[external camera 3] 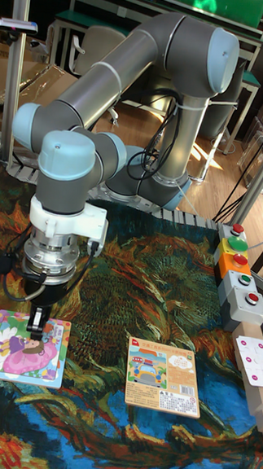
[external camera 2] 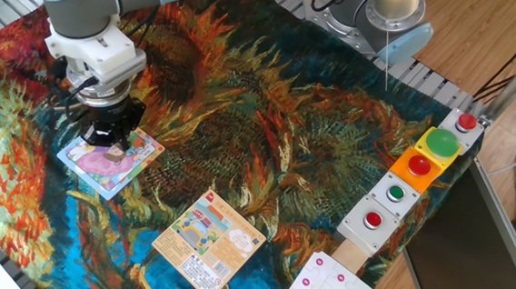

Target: Assemble one piece of a puzzle

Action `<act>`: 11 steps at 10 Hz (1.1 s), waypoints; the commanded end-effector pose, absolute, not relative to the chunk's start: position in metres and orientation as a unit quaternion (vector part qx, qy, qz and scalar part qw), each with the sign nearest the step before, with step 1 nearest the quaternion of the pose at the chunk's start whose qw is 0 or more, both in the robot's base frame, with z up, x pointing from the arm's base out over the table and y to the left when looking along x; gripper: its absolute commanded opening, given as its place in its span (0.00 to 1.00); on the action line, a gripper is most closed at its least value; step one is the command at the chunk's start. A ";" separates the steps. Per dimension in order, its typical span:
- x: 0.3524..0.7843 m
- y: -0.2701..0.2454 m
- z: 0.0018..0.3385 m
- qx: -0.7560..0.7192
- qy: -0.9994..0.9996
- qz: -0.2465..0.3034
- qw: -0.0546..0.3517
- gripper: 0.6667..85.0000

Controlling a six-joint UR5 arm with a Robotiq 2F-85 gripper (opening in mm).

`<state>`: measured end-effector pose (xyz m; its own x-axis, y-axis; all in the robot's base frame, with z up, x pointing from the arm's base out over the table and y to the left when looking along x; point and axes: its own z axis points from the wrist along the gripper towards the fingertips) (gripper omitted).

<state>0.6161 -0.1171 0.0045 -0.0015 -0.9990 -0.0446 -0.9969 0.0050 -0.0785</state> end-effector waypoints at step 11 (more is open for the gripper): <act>0.620 -0.120 0.008 -0.701 0.711 -0.012 0.048 0.01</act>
<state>0.6179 -0.1199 0.0071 -0.0031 -0.9991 -0.0427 -0.9967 0.0066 -0.0810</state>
